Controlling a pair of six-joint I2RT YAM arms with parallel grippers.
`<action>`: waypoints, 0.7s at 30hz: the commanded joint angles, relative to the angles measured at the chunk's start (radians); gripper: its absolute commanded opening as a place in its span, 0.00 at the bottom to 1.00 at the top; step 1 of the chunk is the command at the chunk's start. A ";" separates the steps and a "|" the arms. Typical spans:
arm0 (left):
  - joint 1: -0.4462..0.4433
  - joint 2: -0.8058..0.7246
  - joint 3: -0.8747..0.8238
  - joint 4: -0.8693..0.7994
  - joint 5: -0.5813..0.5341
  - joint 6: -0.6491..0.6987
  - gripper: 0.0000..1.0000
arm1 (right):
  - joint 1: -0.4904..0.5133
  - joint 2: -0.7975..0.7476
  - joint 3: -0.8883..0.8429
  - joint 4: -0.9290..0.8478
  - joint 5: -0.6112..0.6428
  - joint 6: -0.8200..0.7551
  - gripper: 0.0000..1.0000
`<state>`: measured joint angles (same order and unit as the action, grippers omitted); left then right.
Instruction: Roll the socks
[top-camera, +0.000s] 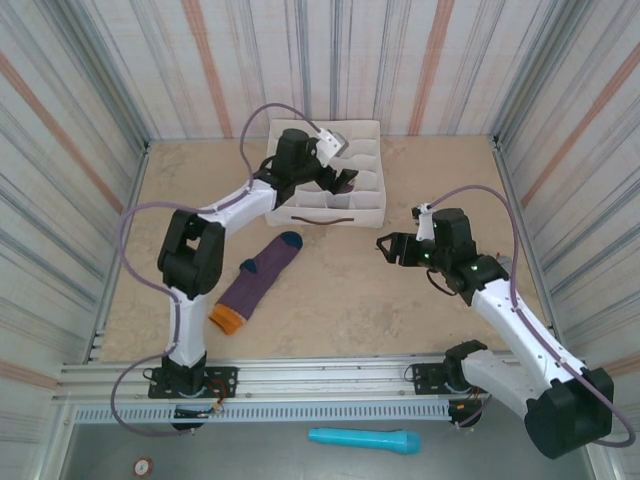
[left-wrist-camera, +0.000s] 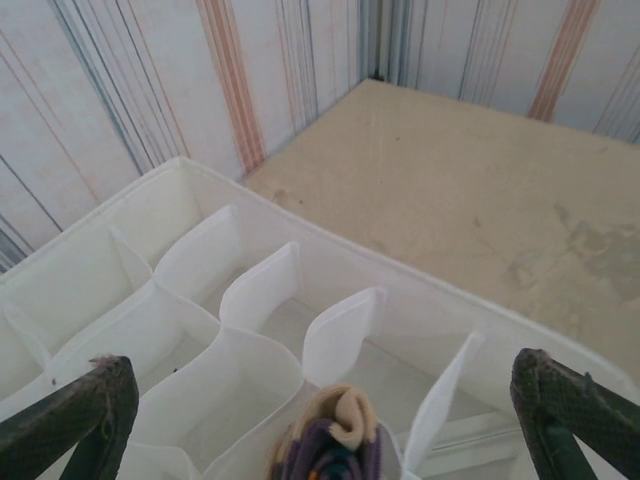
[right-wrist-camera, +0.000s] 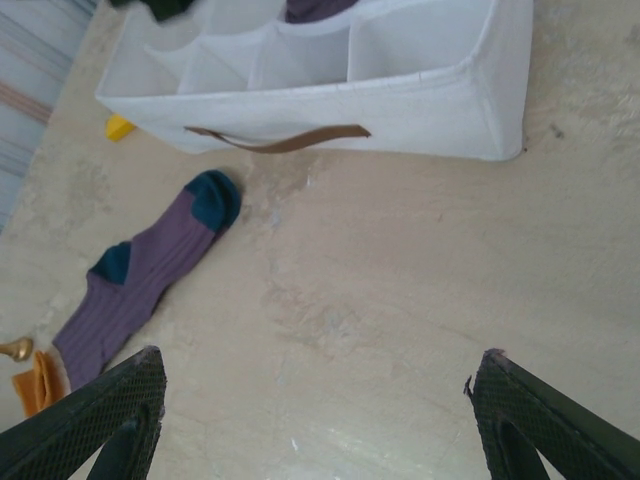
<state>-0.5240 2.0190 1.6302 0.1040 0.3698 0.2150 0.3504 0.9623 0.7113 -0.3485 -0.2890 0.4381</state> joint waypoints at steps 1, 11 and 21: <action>-0.005 -0.094 0.010 -0.140 0.017 -0.123 0.97 | 0.029 0.035 0.046 0.002 -0.003 0.041 0.83; 0.022 -0.364 -0.256 -0.291 0.020 -0.431 0.95 | 0.138 0.334 0.173 0.071 0.064 0.096 0.96; 0.050 -0.611 -0.616 -0.345 -0.056 -0.529 0.95 | 0.150 0.615 0.350 0.115 0.083 0.178 1.00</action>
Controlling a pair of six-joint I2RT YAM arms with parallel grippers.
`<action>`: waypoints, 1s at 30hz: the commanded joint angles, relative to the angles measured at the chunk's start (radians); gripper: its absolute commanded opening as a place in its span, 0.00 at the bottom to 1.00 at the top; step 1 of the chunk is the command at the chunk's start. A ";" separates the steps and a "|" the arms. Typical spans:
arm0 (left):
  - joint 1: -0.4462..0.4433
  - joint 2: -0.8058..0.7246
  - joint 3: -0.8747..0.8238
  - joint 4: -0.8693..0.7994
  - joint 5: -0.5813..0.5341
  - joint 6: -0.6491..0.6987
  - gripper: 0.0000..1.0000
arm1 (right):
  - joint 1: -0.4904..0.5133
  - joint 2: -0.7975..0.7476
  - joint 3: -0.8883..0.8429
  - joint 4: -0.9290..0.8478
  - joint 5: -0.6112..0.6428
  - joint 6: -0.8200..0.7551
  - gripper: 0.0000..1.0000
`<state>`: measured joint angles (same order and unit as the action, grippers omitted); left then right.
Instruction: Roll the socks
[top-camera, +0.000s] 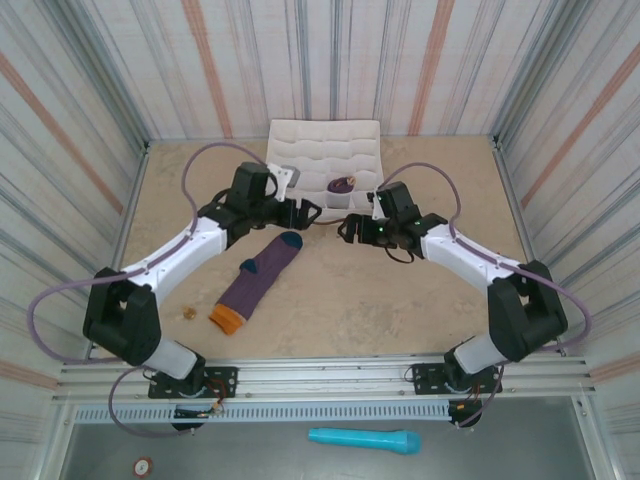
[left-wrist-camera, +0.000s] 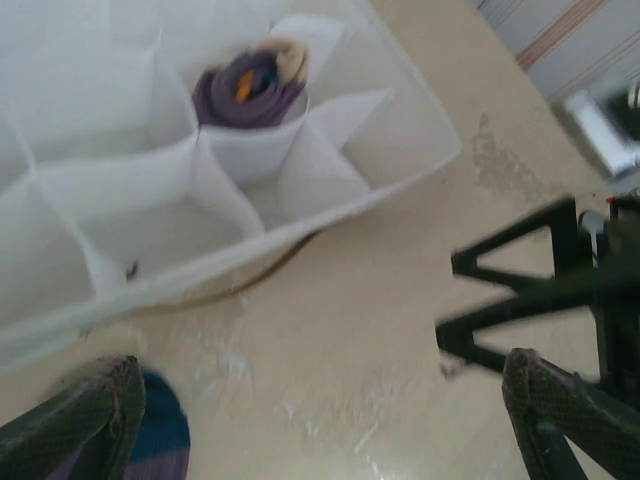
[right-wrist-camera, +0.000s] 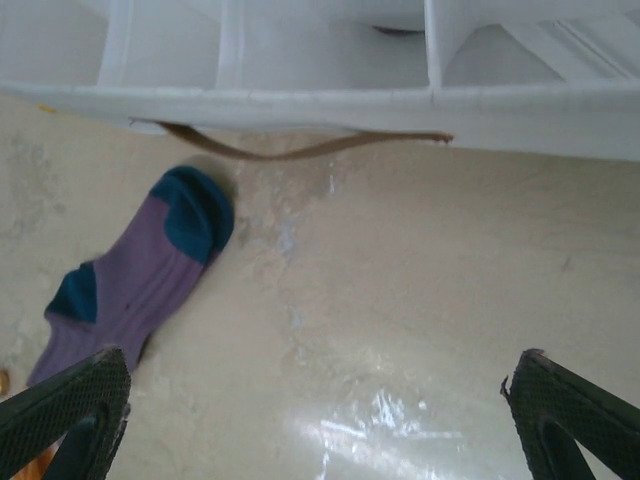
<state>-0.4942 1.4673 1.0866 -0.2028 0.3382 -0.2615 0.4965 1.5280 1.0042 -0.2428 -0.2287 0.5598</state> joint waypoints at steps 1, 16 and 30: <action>0.029 -0.079 -0.107 -0.035 -0.021 -0.059 0.95 | 0.004 0.076 0.079 0.005 0.024 0.065 1.00; 0.051 -0.068 -0.296 -0.086 -0.106 -0.158 0.92 | -0.027 0.402 0.389 -0.050 -0.017 0.090 1.00; 0.029 0.129 -0.270 -0.083 -0.105 -0.159 0.91 | 0.018 0.191 0.167 0.045 -0.013 0.033 0.99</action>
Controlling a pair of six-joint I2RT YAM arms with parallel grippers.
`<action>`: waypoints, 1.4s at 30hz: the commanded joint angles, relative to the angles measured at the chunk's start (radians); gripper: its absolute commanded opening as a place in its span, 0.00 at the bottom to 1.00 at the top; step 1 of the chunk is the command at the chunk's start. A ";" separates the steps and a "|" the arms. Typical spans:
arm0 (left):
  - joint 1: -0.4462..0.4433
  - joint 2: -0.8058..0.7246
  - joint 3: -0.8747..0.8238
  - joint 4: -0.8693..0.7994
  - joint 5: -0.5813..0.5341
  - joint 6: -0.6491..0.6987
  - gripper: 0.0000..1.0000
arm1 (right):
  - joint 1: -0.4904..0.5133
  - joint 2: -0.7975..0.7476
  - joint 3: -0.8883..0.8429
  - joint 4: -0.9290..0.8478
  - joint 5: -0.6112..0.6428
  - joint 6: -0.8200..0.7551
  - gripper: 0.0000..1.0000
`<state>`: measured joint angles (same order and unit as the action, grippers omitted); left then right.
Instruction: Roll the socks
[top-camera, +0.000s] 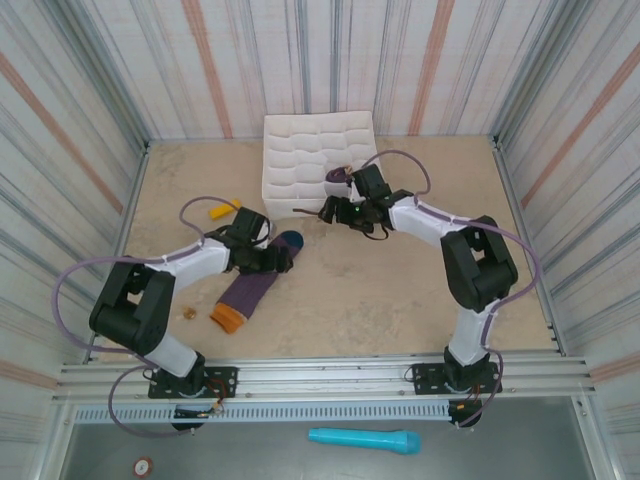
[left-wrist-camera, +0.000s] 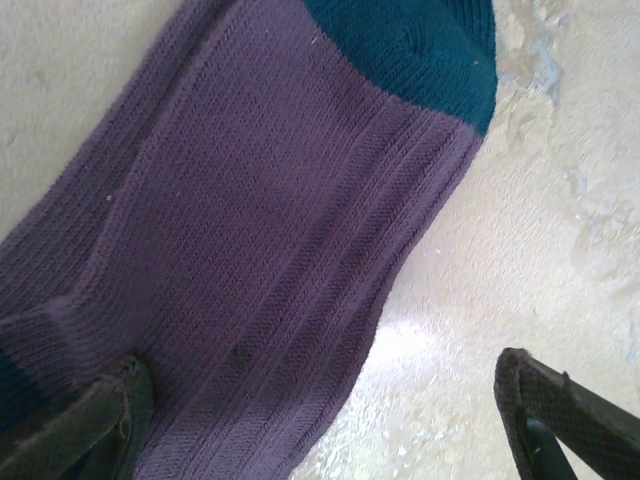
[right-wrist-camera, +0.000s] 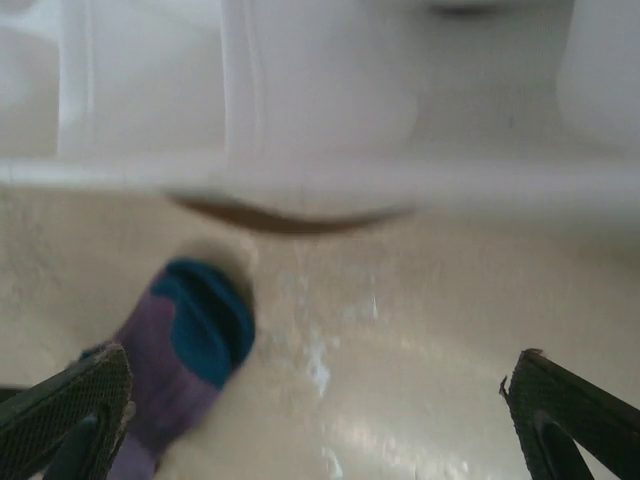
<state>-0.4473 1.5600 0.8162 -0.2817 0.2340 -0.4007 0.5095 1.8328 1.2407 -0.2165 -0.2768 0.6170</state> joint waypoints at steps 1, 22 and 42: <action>-0.028 0.043 -0.004 0.011 0.009 -0.033 0.91 | 0.003 -0.147 -0.100 0.016 0.046 -0.023 0.99; -0.366 0.450 0.398 0.248 0.021 -0.463 0.91 | -0.069 -0.739 -0.545 -0.185 0.245 -0.015 0.99; -0.234 -0.066 0.193 -0.086 0.146 -0.304 0.90 | 0.199 -0.964 -0.687 -0.094 0.279 -0.100 0.93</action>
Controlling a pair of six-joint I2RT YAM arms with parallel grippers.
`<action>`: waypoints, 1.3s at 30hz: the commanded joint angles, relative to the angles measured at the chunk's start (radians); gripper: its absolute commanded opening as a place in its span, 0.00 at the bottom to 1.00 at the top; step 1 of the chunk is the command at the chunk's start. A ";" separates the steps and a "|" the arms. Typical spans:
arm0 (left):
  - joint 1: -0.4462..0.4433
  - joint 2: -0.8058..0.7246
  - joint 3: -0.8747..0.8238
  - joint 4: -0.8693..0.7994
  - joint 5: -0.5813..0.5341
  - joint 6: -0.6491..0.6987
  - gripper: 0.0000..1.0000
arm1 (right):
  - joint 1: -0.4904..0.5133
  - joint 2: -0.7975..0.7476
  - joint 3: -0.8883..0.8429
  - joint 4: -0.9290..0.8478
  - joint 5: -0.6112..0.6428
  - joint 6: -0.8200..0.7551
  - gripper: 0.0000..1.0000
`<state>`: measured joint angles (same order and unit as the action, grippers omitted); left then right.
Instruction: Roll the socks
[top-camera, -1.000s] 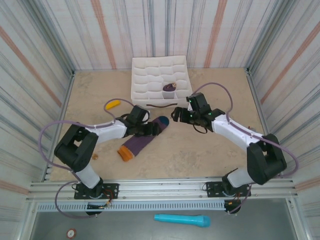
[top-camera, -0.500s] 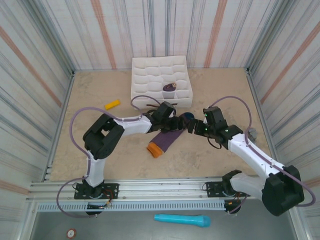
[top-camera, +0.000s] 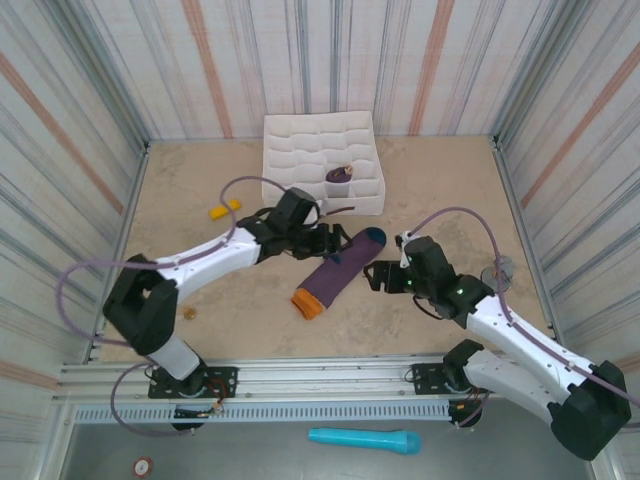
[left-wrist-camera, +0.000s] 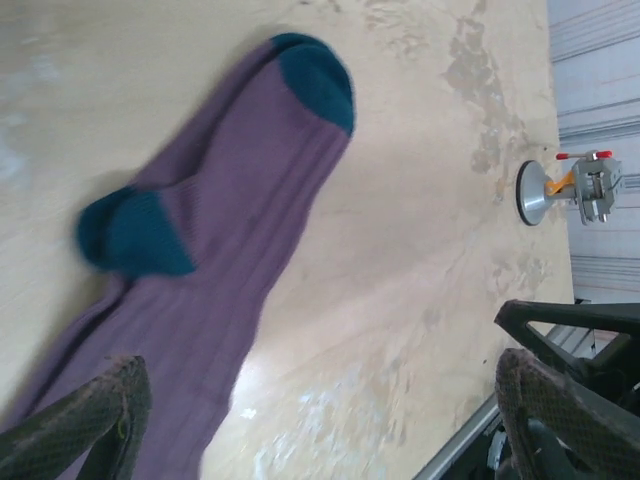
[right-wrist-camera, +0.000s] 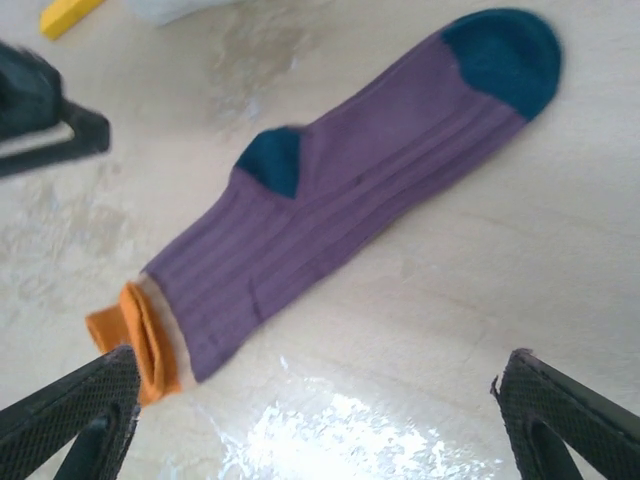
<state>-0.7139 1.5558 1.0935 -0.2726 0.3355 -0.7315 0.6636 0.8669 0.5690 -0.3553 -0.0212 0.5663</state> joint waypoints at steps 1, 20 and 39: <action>0.047 -0.095 -0.117 -0.109 0.049 0.033 0.90 | 0.065 0.010 -0.014 0.051 0.023 -0.058 0.91; 0.116 -0.320 -0.531 -0.063 0.176 -0.085 0.51 | 0.280 0.178 -0.063 0.245 0.000 -0.131 0.80; 0.106 -0.148 -0.554 0.151 0.194 -0.169 0.30 | 0.285 0.218 -0.052 0.225 -0.020 -0.164 0.78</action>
<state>-0.6014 1.4014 0.5449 -0.1581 0.5091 -0.8845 0.9386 1.0744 0.5117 -0.1265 -0.0261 0.4400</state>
